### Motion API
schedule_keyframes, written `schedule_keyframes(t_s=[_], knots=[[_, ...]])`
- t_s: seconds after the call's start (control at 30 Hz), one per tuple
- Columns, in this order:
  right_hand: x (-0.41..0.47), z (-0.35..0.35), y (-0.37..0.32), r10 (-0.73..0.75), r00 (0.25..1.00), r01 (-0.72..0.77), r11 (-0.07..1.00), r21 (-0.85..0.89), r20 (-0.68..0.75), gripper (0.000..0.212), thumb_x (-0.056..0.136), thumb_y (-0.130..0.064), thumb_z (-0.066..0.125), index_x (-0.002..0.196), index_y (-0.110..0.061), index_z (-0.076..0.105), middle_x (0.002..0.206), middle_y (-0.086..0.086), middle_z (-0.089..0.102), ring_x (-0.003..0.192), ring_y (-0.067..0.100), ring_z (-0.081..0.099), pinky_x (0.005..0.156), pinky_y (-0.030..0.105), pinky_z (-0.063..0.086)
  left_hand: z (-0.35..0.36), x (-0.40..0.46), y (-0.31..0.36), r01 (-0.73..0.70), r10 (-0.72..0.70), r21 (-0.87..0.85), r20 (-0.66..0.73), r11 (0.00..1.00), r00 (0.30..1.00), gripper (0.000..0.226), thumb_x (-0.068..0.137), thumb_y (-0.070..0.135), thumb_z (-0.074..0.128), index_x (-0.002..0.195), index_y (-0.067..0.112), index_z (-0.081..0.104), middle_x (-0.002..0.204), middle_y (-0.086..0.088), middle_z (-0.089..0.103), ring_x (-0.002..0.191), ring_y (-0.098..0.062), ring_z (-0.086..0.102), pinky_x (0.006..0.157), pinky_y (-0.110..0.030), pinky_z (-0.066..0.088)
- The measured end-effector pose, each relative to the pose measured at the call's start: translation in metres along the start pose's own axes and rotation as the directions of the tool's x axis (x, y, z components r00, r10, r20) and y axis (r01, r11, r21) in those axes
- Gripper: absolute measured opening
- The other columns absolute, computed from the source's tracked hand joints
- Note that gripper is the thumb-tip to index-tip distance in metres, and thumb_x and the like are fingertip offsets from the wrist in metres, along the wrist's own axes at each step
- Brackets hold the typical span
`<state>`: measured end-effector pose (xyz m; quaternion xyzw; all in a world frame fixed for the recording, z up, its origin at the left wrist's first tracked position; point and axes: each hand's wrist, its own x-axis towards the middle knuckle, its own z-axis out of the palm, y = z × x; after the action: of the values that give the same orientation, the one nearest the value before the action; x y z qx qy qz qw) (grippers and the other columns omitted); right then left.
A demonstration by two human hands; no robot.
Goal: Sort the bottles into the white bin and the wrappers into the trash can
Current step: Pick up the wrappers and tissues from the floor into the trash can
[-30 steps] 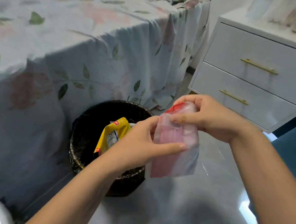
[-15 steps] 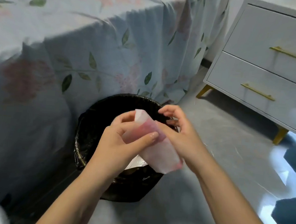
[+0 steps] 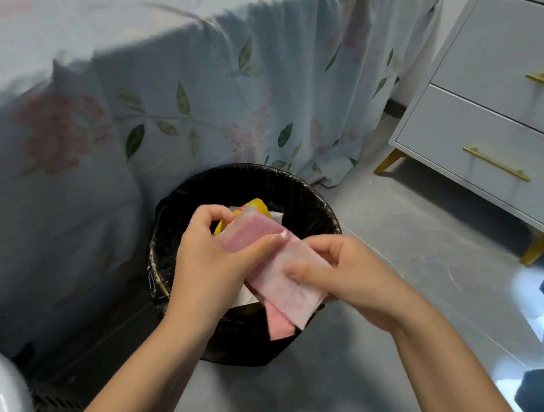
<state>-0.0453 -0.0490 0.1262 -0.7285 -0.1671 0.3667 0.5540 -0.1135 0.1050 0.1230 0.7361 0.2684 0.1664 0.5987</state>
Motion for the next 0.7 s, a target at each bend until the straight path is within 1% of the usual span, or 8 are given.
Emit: schedule_keyframes(t_s=[0.1,0.2,0.27,0.33,0.4,0.5,0.57,0.7], knots=[[0.028,-0.014,-0.008,-0.032,0.995,0.013,0.983,-0.182,-0.099,0.011,0.081,-0.008,0.070,0.090,-0.010,0.065,0.079,0.005,0.066,0.069,0.014,0.063,0.057,0.029,0.051,-0.006,0.011,-0.010,0.153,-0.155,-0.066,-0.026,0.986,0.988,0.043,0.071,0.026,0.080,0.104,0.017,0.054,0.098,0.000,0.067,0.077,-0.003,0.064,0.067,-0.020,0.052],[0.077,-0.015,-0.016,-0.117,0.966,-0.007,0.881,-0.473,-0.232,0.023,0.076,-0.018,0.074,0.095,-0.012,0.063,0.093,0.006,0.067,0.087,0.021,0.064,0.076,0.038,0.052,-0.020,0.023,-0.017,0.154,-0.152,0.021,-0.083,0.988,0.985,0.029,0.077,0.030,0.073,0.100,0.021,0.057,0.103,0.005,0.065,0.088,-0.003,0.063,0.082,-0.034,0.055],[0.110,0.000,-0.018,-0.107,0.981,-0.023,0.757,-0.653,-0.159,0.029,0.076,-0.018,0.071,0.100,-0.003,0.064,0.100,0.013,0.066,0.088,0.024,0.062,0.071,0.035,0.050,-0.029,0.026,-0.018,0.141,-0.135,0.095,-0.073,0.985,0.988,0.016,0.081,0.028,0.068,0.095,0.023,0.062,0.096,0.008,0.066,0.085,-0.005,0.063,0.077,-0.032,0.054],[0.138,0.024,-0.007,0.024,0.999,-0.040,0.641,-0.767,-0.032,0.029,0.076,-0.015,0.067,0.101,0.000,0.064,0.098,0.017,0.067,0.083,0.026,0.065,0.062,0.031,0.049,-0.034,0.027,-0.021,0.115,-0.111,0.142,-0.036,0.983,0.993,0.009,0.082,0.024,0.065,0.091,0.025,0.063,0.091,0.010,0.066,0.080,-0.005,0.062,0.070,-0.026,0.051],[0.161,0.044,0.012,0.143,0.988,-0.014,0.475,-0.880,0.062,0.026,0.076,-0.019,0.070,0.095,-0.003,0.065,0.093,0.015,0.067,0.087,0.029,0.067,0.063,0.028,0.050,-0.034,0.025,-0.023,0.077,-0.079,0.192,0.005,0.978,0.997,0.007,0.082,0.022,0.065,0.086,0.028,0.063,0.084,0.013,0.065,0.073,0.003,0.060,0.063,-0.017,0.047],[0.179,0.060,0.036,0.197,0.980,-0.018,0.272,-0.962,0.037,0.033,0.077,-0.032,0.071,0.103,-0.013,0.062,0.106,0.009,0.063,0.103,0.030,0.062,0.086,0.043,0.051,-0.035,0.023,-0.027,0.023,-0.036,0.258,0.047,0.966,0.998,0.016,0.083,0.016,0.064,0.078,0.031,0.062,0.077,0.018,0.066,0.068,0.011,0.060,0.058,-0.006,0.044],[0.182,0.061,0.043,0.233,0.972,-0.061,0.191,-0.980,-0.015,0.038,0.081,-0.029,0.067,0.115,-0.015,0.058,0.118,0.006,0.060,0.111,0.030,0.059,0.086,0.042,0.048,-0.035,0.023,-0.028,0.010,-0.026,0.289,0.052,0.957,0.998,0.018,0.084,0.014,0.063,0.078,0.032,0.061,0.077,0.020,0.066,0.070,0.011,0.061,0.057,-0.003,0.043],[0.184,0.056,0.054,0.308,0.950,-0.087,0.095,-0.992,-0.054,0.036,0.086,-0.020,0.063,0.121,-0.015,0.056,0.130,0.005,0.055,0.120,0.029,0.052,0.084,0.040,0.043,-0.031,0.020,-0.027,-0.022,0.002,0.291,0.071,0.956,0.997,0.013,0.084,0.016,0.063,0.085,0.029,0.061,0.082,0.018,0.066,0.073,0.009,0.062,0.059,-0.005,0.046]])
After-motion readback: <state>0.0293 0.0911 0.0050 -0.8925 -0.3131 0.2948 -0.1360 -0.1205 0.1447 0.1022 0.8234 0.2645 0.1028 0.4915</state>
